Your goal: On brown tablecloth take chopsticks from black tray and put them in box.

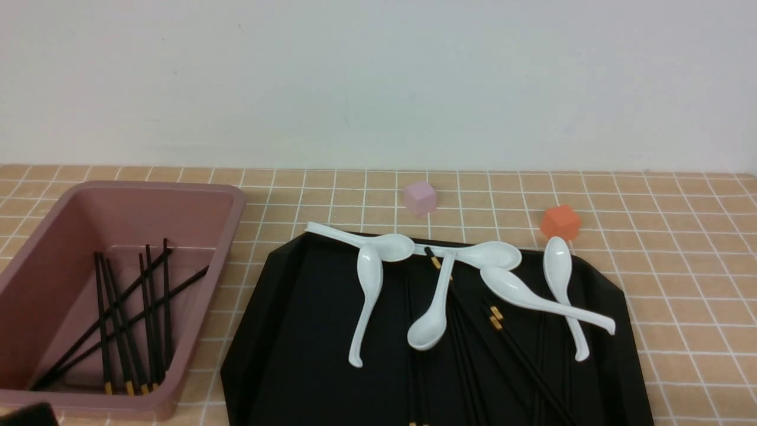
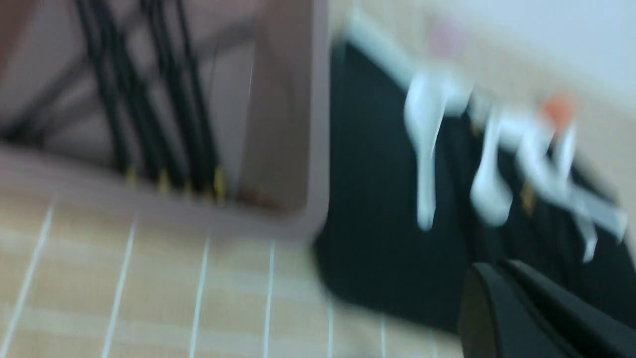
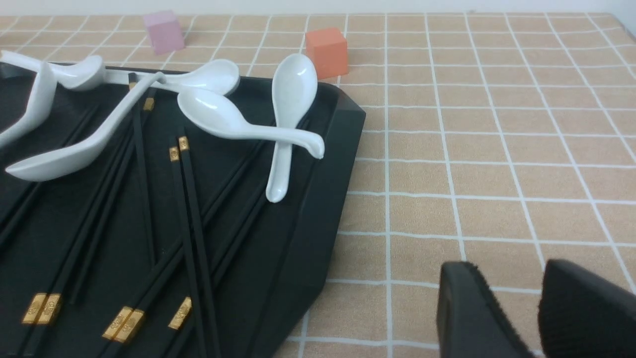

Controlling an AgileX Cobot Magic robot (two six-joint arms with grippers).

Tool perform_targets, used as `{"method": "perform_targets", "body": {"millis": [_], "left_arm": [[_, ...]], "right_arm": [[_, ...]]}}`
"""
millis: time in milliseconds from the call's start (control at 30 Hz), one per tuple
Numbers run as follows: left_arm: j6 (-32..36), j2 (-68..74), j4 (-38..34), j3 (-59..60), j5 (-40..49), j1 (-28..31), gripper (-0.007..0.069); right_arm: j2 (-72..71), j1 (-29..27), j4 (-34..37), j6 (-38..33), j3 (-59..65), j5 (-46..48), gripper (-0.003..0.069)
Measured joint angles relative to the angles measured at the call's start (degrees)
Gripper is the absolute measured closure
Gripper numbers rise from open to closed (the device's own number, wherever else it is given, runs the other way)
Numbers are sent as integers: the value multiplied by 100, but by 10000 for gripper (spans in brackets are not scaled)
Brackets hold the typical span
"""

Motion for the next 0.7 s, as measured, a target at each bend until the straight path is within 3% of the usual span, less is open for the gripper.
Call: {"method": "perform_targets", "body": {"millis": [400,700], "left_arm": [[0,-762,-1,293,-410,0,637],[1,-767,552,539,-543,0,637]], "right_arm": [[0,0,1,0,0,0,419],[0,0,1,0,0,0,419]]}}
